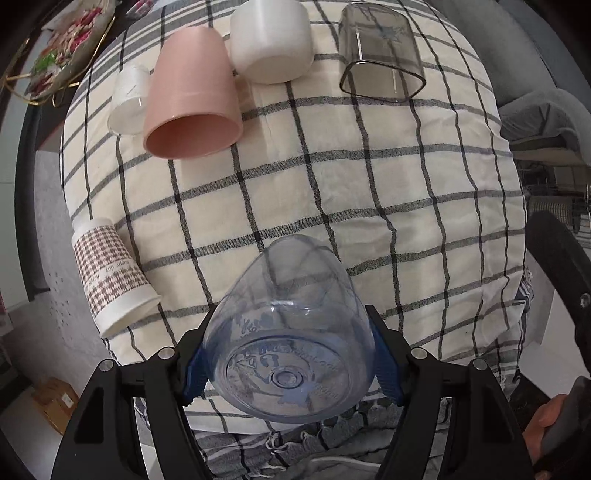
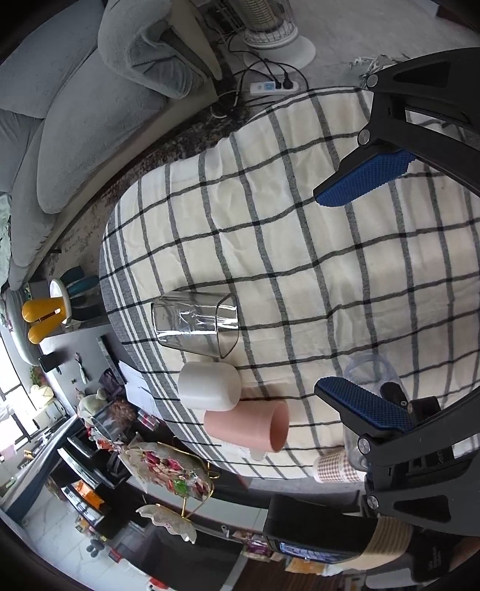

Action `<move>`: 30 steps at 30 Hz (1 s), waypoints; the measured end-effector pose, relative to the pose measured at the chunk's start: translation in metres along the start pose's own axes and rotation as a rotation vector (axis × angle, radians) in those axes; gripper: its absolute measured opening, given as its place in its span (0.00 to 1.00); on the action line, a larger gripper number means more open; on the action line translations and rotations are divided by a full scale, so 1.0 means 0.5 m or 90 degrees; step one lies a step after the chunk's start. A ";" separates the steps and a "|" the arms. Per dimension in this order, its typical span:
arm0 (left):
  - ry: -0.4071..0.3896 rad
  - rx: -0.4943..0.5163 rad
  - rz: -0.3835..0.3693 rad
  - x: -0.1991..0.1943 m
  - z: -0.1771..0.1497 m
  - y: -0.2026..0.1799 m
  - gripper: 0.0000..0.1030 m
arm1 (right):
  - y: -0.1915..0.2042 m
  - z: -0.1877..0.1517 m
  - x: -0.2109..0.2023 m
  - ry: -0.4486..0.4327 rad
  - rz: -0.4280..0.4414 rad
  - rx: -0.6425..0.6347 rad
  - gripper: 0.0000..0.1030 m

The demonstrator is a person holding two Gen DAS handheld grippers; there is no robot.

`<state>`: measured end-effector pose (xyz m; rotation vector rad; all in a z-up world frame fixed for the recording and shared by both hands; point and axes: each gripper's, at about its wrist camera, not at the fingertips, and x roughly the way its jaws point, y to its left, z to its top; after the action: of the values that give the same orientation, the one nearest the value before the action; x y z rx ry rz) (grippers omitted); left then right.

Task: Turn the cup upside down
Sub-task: 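Rotate the right gripper to turn the bottle opening toward the table, then lower the inverted bottle onto the tablecloth and open the right gripper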

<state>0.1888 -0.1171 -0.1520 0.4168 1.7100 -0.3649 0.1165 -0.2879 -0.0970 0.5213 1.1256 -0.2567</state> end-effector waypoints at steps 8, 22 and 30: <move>-0.041 -0.005 0.017 -0.031 -0.019 -0.006 0.87 | -0.004 -0.006 -0.035 -0.024 -0.001 0.001 0.91; -0.317 -0.072 0.040 -0.190 -0.212 -0.006 0.89 | 0.038 -0.095 -0.192 -0.149 -0.013 -0.080 0.91; -0.506 -0.152 0.077 -0.261 -0.357 0.022 0.93 | 0.078 -0.156 -0.270 -0.246 -0.030 -0.142 0.91</move>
<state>0.0596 -0.0342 0.0076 0.1572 0.9304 -0.1921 0.0160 -0.2228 0.0104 0.2329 0.7780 -0.2569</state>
